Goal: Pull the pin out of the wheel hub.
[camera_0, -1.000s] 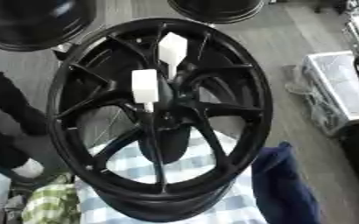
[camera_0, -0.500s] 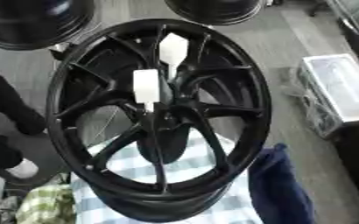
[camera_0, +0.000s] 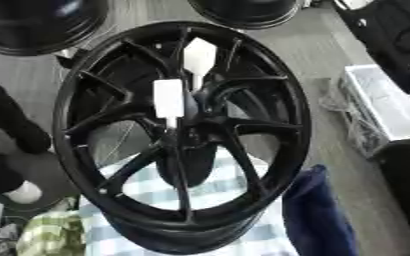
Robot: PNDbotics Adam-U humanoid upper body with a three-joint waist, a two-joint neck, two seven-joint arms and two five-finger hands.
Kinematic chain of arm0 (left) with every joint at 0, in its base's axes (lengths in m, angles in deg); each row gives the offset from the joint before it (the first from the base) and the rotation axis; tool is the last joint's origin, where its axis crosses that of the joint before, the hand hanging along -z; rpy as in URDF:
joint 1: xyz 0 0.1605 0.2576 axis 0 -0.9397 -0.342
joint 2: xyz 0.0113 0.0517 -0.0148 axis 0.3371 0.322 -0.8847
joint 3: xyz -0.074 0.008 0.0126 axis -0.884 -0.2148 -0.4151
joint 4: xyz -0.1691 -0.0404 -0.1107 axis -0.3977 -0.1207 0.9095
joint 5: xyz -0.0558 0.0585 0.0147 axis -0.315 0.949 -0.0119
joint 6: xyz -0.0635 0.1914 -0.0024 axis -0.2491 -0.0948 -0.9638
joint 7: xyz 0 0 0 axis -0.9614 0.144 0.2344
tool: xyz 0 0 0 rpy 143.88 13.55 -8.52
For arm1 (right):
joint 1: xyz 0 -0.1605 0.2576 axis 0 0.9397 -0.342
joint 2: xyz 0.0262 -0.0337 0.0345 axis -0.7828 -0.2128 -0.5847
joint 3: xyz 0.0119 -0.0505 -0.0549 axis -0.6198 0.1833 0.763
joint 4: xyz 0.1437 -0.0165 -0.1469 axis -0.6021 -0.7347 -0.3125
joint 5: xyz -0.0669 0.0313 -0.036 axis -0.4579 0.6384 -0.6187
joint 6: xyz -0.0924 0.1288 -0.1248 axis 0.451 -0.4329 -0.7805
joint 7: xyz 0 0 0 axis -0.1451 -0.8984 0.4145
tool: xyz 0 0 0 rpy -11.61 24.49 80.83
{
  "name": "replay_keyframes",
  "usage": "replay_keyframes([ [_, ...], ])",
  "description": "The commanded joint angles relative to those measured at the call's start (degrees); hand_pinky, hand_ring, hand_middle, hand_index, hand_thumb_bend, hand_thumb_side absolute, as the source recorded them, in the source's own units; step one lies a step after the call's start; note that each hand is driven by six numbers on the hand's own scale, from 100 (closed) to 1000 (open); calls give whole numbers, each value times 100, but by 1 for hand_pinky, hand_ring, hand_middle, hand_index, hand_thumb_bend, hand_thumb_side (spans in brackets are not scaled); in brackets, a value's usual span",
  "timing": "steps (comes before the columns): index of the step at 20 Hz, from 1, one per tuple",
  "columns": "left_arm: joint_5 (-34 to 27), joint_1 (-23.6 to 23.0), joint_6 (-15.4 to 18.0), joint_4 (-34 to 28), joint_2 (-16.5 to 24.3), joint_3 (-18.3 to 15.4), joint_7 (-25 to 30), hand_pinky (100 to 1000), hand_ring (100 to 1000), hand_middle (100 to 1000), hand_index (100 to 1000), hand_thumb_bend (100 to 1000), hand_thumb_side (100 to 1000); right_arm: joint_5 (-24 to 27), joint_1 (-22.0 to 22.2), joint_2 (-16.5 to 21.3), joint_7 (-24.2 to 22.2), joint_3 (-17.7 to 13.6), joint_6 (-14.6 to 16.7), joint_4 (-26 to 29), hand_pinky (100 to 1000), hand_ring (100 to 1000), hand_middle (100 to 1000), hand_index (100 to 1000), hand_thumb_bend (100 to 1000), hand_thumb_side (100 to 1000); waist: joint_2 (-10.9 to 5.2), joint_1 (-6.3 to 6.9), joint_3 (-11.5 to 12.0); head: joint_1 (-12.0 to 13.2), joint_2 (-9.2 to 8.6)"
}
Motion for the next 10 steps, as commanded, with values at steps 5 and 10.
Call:
replay_keyframes([
  [5, 33, 9, -16, -70, 124, -87, -45, 747, 705, 704, 681, 228, 675, -160, -225, 79, -782, -31, 786, -331, 885, 837, 830, 895, 473, 408, -53, -22, -23, -27, -84],
  [10, 45, 8, -40, -62, 159, -83, -42, 747, 705, 704, 681, 227, 678, 115, -284, 219, -1334, -140, 1337, -325, 893, 840, 833, 896, 477, 390, -18, -63, -46, -20, -106],
])
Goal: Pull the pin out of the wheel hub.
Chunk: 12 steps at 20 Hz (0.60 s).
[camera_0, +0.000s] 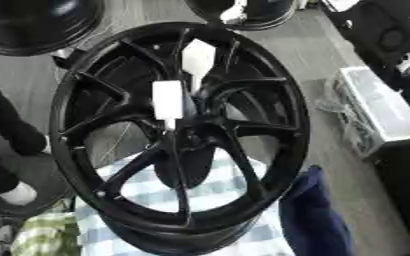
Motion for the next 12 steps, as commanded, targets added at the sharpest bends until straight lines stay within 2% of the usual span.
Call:
replay_keyframes([
  [1, 32, 26, -17, -59, 158, -52, 1, 747, 705, 704, 681, 227, 679, 234, -185, 251, -338, -170, 341, -27, 894, 840, 833, 895, 472, 393, -68, 3, -14, -4, -79],
  [5, 44, 16, -31, -46, 167, -58, 8, 747, 705, 704, 681, 226, 680, 480, -189, 380, -736, -223, 651, -89, 899, 844, 838, 898, 465, 389, -60, -15, -15, -12, -93],
  [9, 48, 10, -42, -30, 171, -64, 23, 747, 705, 704, 681, 226, 682, 802, -170, 469, -1138, -196, 716, 40, 905, 849, 848, 903, 478, 349, -59, -26, -20, -24, -103],
  [10, 49, 10, -44, -27, 169, -64, 30, 747, 705, 704, 681, 226, 682, 878, -173, 484, -1228, -170, 723, 99, 907, 852, 850, 903, 503, 310, -59, -29, -21, -31, -107],
  [12, 49, 12, -49, -21, 161, -60, 46, 747, 706, 704, 681, 226, 683, 958, -166, 500, -1301, -57, 760, 224, 907, 853, 851, 902, 497, 291, -57, -33, -18, -49, -118],
])
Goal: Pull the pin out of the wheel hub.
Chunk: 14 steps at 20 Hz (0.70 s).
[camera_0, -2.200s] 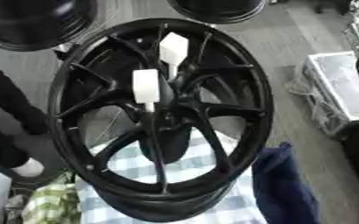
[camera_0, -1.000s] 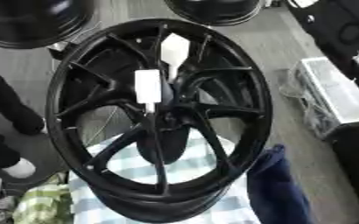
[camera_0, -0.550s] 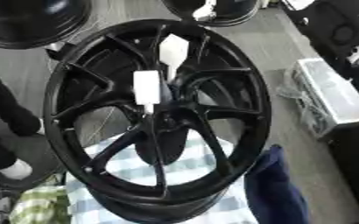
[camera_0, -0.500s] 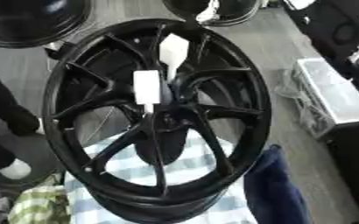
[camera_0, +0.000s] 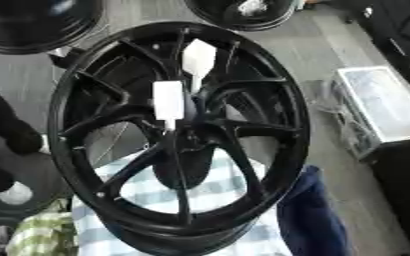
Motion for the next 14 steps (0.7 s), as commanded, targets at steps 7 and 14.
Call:
replay_keyframes([
  [7, 40, 61, -24, -50, 157, -69, 31, 746, 706, 704, 681, 226, 683, 72, -49, 232, -999, 373, 1118, 458, 907, 855, 855, 902, 499, 285, -53, -3, 42, -150, -110],
  [14, 33, 66, -31, -38, 147, -81, 31, 746, 706, 704, 681, 227, 684, 47, -43, 194, -999, 544, 1291, 565, 908, 857, 857, 903, 489, 261, -40, -10, 79, -201, -108],
])
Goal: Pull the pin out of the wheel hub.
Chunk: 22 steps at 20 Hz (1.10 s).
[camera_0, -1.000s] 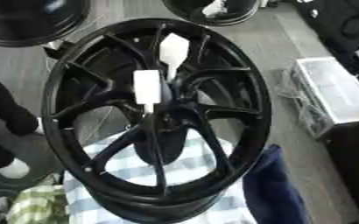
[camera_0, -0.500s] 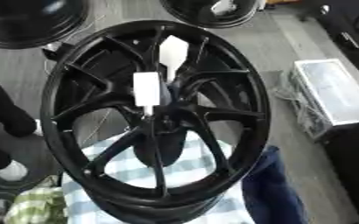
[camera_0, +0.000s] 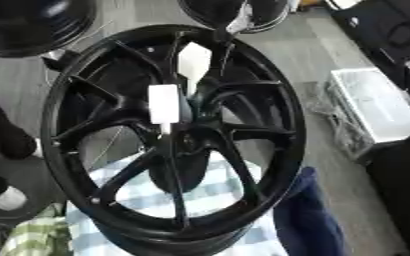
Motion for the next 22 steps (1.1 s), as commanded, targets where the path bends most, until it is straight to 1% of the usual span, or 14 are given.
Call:
replay_keyframes([
  [1, 32, 60, -8, -61, 149, -82, 1, 746, 706, 704, 682, 227, 684, -20, -120, 154, -1108, 31, 1204, 158, 908, 857, 857, 903, 485, 257, -80, 14, 5, -35, -57],
  [9, 29, 36, -20, -41, 151, -88, 21, 747, 708, 705, 683, 223, 692, -38, -120, 221, -1108, 106, 1301, 246, 911, 859, 859, 900, 466, 226, -81, -12, 0, -25, -33],
  [15, 43, 28, -31, -28, 165, -96, 51, 748, 702, 706, 683, 217, 700, -43, -153, 319, -1108, 159, 1369, 254, 913, 856, 844, 897, 471, 238, -55, -53, -5, -45, -42],
  [19, 55, 36, -33, -32, 178, -94, 74, 749, 694, 707, 684, 212, 704, 108, -177, 407, -1108, 218, 1368, 434, 912, 854, 840, 894, 470, 238, -40, -91, 1, -76, -66],
  [22, 61, 26, -37, -29, 183, -97, 84, 749, 691, 707, 685, 208, 707, 163, -211, 440, -1108, 274, 1291, 624, 907, 851, 838, 892, 468, 241, -42, -106, 9, -94, -76],
])
